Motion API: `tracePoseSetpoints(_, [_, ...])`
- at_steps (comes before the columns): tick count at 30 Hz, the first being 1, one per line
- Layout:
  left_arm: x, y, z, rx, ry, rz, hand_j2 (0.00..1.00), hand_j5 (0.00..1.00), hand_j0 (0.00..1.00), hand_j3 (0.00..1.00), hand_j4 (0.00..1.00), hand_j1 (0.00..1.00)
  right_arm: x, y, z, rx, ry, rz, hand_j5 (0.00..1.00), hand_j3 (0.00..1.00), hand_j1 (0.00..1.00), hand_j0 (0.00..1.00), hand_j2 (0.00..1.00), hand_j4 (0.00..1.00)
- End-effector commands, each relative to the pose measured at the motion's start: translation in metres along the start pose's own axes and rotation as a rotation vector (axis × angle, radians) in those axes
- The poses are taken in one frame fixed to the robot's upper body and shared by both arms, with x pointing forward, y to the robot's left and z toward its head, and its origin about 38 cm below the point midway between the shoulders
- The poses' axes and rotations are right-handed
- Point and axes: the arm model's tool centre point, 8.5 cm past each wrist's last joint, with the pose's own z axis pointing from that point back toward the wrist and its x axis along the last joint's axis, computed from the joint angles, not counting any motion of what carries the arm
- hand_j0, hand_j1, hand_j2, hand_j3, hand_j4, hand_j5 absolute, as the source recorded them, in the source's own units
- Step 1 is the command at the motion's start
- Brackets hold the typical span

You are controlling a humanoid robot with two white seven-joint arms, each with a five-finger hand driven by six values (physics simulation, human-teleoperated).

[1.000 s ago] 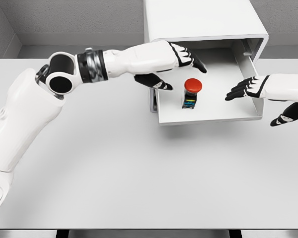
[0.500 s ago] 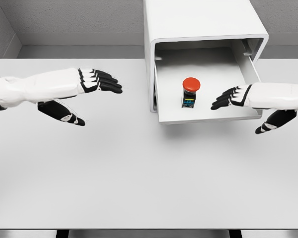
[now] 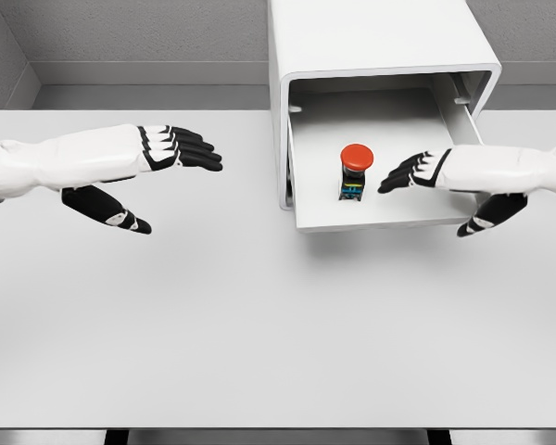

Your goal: Slide open multi-storey tabletop storage cabinets and put open load switch and slide close multi-storey tabletop storage cabinets

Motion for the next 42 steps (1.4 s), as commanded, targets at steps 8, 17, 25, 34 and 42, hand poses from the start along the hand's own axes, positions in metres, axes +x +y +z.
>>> tracePoseSetpoints(8, [-0.001,0.0,0.0,0.006,0.0,0.01,1.0,1.0,1.0,1.0,1.0,1.0,-0.005,-0.003,0.002,-0.013,0.015,-0.003,1.0,1.0,1.0,1.0,1.0,1.0])
tracePoseSetpoints(17, [-0.002,-0.001,0.0,0.006,0.003,0.014,1.0,1.0,1.0,1.0,1.0,1.0,-0.003,-0.005,-0.002,-0.018,0.004,0.001,1.0,1.0,1.0,1.0,1.0,1.0])
tracePoseSetpoints(25, [-0.002,-0.001,0.001,0.004,0.004,0.013,1.0,1.0,1.0,1.0,1.0,1.0,-0.004,-0.006,0.001,-0.019,0.012,0.003,1.0,1.0,1.0,1.0,1.0,1.0])
tracePoseSetpoints(34, [-0.002,-0.003,-0.002,0.007,-0.003,0.018,1.0,1.0,1.0,1.0,1.0,1.0,0.013,-0.021,0.022,-0.023,0.024,0.069,1.0,1.0,1.0,1.0,1.0,1.0])
tracePoseSetpoints(42, [-0.002,-0.003,-0.003,0.007,-0.005,0.02,1.0,1.0,1.0,1.0,1.0,1.0,0.014,-0.021,0.039,-0.013,0.056,0.068,0.27,0.27,0.27,0.27,0.27,0.27])
